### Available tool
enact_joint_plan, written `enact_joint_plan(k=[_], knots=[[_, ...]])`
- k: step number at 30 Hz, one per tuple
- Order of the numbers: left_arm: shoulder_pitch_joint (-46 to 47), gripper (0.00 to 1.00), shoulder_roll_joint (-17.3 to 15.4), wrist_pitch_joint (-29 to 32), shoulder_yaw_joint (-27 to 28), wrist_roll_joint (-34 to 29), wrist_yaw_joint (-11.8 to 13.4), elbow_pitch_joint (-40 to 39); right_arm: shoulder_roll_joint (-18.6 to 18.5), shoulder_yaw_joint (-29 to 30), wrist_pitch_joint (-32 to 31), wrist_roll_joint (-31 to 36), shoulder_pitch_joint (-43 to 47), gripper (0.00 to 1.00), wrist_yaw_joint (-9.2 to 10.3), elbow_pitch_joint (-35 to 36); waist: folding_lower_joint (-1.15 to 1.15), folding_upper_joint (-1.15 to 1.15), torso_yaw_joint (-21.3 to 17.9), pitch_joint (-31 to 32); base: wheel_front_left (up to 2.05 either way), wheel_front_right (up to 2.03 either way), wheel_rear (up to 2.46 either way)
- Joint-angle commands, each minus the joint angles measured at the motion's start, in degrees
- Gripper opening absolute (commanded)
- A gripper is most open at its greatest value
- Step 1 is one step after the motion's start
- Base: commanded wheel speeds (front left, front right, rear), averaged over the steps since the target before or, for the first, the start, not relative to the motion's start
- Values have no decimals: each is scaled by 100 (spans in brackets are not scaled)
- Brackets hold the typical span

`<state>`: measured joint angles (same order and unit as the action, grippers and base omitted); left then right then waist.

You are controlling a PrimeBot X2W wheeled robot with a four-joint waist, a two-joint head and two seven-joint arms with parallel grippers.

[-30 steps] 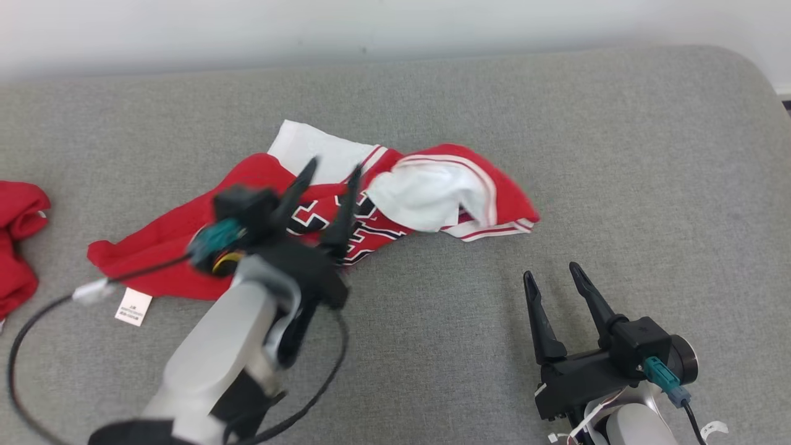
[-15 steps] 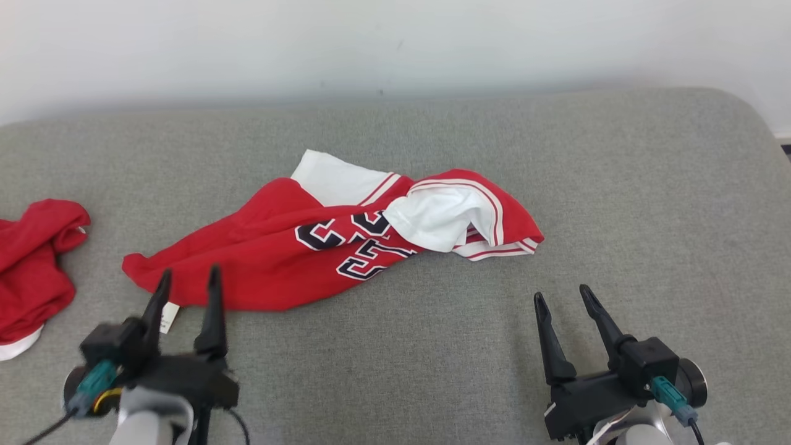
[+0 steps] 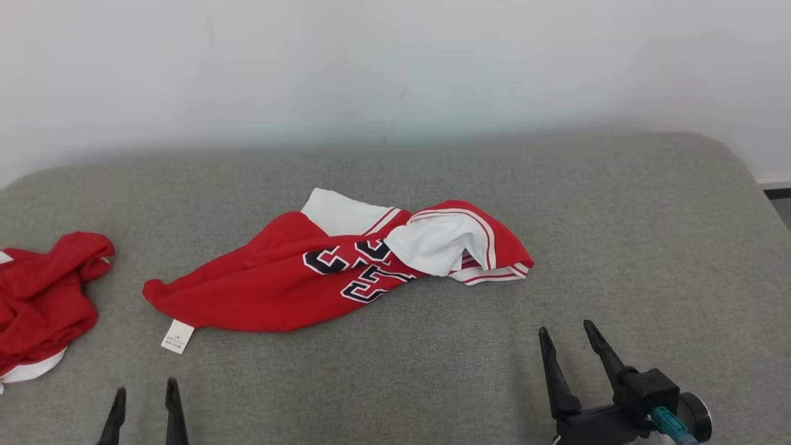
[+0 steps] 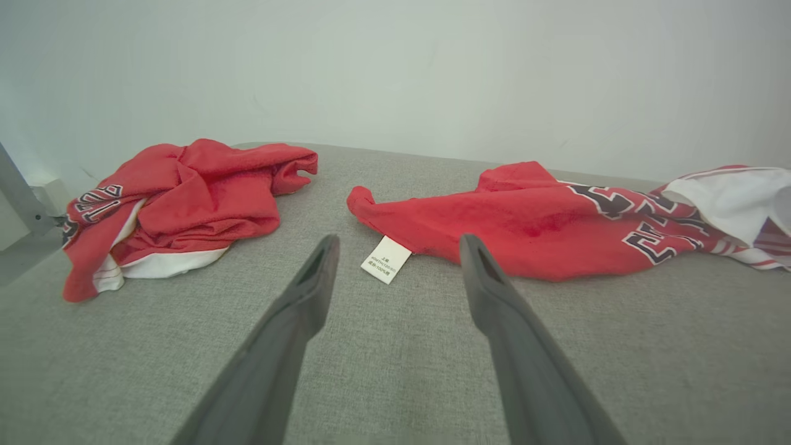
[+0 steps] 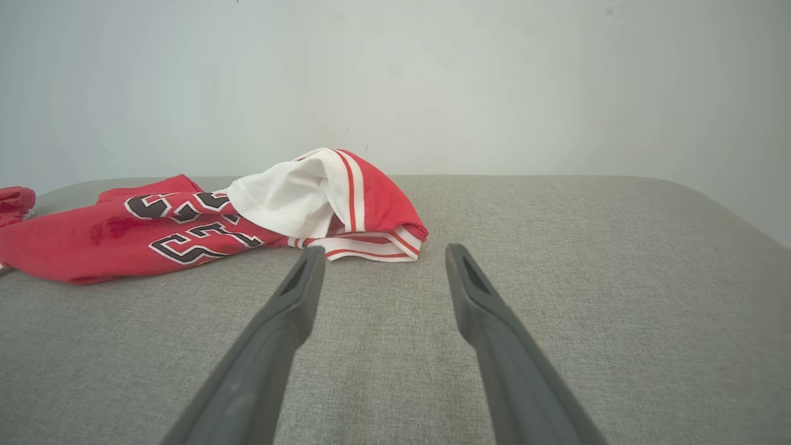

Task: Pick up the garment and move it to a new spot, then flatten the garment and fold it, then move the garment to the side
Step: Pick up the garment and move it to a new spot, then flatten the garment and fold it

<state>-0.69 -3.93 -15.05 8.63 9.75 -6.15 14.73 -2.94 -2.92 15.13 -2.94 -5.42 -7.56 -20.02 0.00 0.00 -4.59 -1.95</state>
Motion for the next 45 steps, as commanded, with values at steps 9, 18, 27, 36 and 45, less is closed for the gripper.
enact_joint_plan(k=[9,18,27,36,45], knots=[[-681,100,104,-19,211,-206,57,-367,7,33,2,-57,210,100,14,-22,0,0,-9,180,0,0,0],[-635,100,104,-19,-134,87,176,-274,7,127,1,-30,221,100,14,-9,0,0,155,78,0,0,0],[-356,100,104,-19,-444,292,133,-213,8,-46,2,71,-219,100,14,-37,0,0,609,-433,0,0,0],[-8,100,106,-19,-619,603,67,-115,-21,0,2,271,-1041,100,14,-517,0,0,1235,-940,0,0,0],[248,100,106,-19,-686,711,-78,-59,-20,416,2,484,-1591,100,14,-1136,0,0,1722,-1368,0,0,0]])
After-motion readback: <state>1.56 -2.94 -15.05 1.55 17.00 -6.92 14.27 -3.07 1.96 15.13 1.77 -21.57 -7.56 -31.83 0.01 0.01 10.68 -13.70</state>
